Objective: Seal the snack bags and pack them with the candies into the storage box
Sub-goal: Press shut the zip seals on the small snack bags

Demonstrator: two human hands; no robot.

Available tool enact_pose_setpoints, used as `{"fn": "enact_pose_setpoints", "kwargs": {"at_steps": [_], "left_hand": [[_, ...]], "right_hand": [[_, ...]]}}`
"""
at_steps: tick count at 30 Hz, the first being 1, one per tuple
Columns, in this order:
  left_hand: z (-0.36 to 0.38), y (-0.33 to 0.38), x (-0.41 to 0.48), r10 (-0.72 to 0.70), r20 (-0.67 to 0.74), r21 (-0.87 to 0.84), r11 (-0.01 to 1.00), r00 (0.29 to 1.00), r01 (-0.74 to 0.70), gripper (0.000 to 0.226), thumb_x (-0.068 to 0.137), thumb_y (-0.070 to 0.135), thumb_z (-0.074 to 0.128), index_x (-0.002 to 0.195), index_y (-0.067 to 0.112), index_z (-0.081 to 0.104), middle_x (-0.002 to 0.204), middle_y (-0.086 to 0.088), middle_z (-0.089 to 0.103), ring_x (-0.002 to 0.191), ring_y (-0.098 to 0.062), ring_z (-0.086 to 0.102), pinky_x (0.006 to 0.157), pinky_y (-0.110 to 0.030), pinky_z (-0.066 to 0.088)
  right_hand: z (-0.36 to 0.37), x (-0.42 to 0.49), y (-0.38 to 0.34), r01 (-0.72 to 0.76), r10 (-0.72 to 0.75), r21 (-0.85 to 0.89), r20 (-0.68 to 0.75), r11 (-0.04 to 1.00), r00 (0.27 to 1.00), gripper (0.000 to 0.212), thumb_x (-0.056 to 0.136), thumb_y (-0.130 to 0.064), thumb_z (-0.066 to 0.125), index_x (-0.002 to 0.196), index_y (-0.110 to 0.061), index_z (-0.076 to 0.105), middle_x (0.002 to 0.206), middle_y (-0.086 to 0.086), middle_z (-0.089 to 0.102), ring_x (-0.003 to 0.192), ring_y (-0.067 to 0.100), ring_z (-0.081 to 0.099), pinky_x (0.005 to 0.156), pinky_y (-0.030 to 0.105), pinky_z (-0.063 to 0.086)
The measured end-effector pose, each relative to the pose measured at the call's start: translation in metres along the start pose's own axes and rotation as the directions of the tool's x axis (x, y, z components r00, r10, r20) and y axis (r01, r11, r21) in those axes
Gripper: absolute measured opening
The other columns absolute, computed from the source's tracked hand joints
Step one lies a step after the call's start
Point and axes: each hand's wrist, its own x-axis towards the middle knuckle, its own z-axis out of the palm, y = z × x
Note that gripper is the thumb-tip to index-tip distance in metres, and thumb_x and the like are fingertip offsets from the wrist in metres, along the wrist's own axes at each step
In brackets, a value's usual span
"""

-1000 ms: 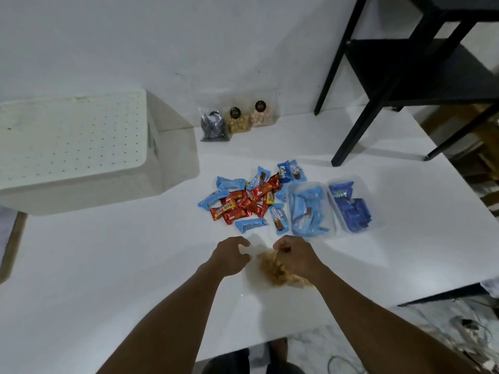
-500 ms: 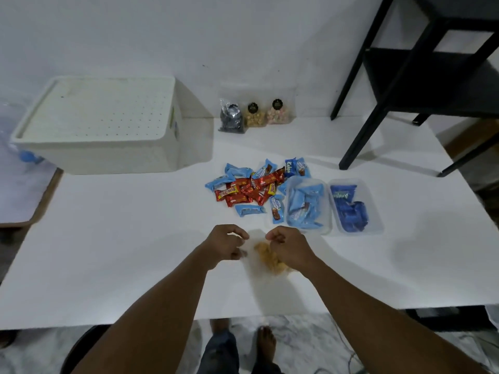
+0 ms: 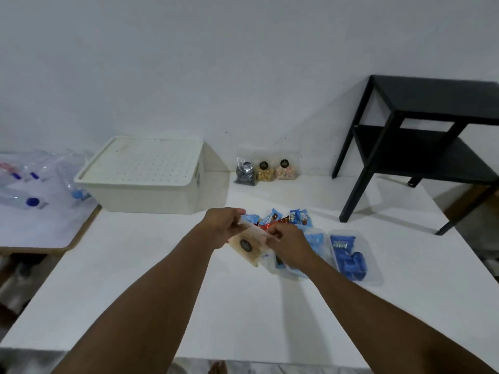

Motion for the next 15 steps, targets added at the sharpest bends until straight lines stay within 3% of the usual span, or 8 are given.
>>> {"fn": "enact_pose_setpoints", "kwargs": {"at_steps": [3,6,9,11,15], "left_hand": [[0.004,0.028,-0.009,0.073,0.023,-0.041,0.997,0.997,-0.072,0.018,0.085,-0.006,0.068,0.101,-0.013,0.064,0.08,-0.014,0.049,0.081,-0.029,0.058,0.068,-0.034,0.064],[0.003,0.055,-0.02,0.18,0.098,0.086,0.978,0.979,-0.188,0.027,0.088,0.008,0.071,0.109,-0.008,0.066,0.087,-0.015,0.054,0.082,-0.032,0.066,0.087,-0.039,0.06],[-0.009,0.078,-0.026,0.269,0.247,0.288,0.897,0.931,-0.335,0.028,0.086,0.023,0.075,0.108,0.008,0.069,0.101,-0.015,0.067,0.094,-0.029,0.069,0.091,-0.039,0.056],[-0.019,0.092,-0.025,0.324,0.299,0.396,0.814,0.898,-0.425,0.025,0.084,0.029,0.077,0.106,0.016,0.073,0.108,-0.009,0.073,0.099,-0.026,0.071,0.09,-0.038,0.055],[-0.022,0.122,-0.024,0.456,0.268,0.413,0.741,0.849,-0.529,0.022,0.083,0.036,0.078,0.095,0.018,0.075,0.092,-0.002,0.075,0.085,-0.017,0.073,0.076,-0.031,0.054]], "right_hand": [[-0.017,0.013,-0.027,0.057,-0.058,-0.012,-0.101,0.998,0.993,0.021,0.085,-0.018,0.069,0.066,-0.024,0.062,0.067,-0.005,0.062,0.061,0.005,0.053,0.06,0.02,0.042],[-0.039,0.028,-0.051,0.107,-0.108,-0.021,-0.081,0.994,0.991,0.028,0.082,-0.023,0.073,0.057,-0.026,0.061,0.073,0.004,0.071,0.064,0.008,0.059,0.066,0.024,0.048],[-0.064,0.04,-0.08,0.137,-0.136,0.074,-0.018,0.988,0.991,0.016,0.085,-0.02,0.074,0.077,-0.007,0.07,0.081,0.016,0.074,0.069,0.017,0.068,0.065,0.03,0.052],[-0.078,0.049,-0.099,0.141,-0.14,0.144,-0.013,0.98,0.99,0.024,0.087,-0.017,0.072,0.089,0.006,0.068,0.084,0.025,0.072,0.069,0.021,0.067,0.059,0.028,0.05],[-0.094,0.065,-0.133,0.187,-0.18,0.199,-0.052,0.962,0.982,0.022,0.089,-0.02,0.071,0.092,0.002,0.068,0.088,0.027,0.071,0.067,0.019,0.066,0.059,0.028,0.048]]}}
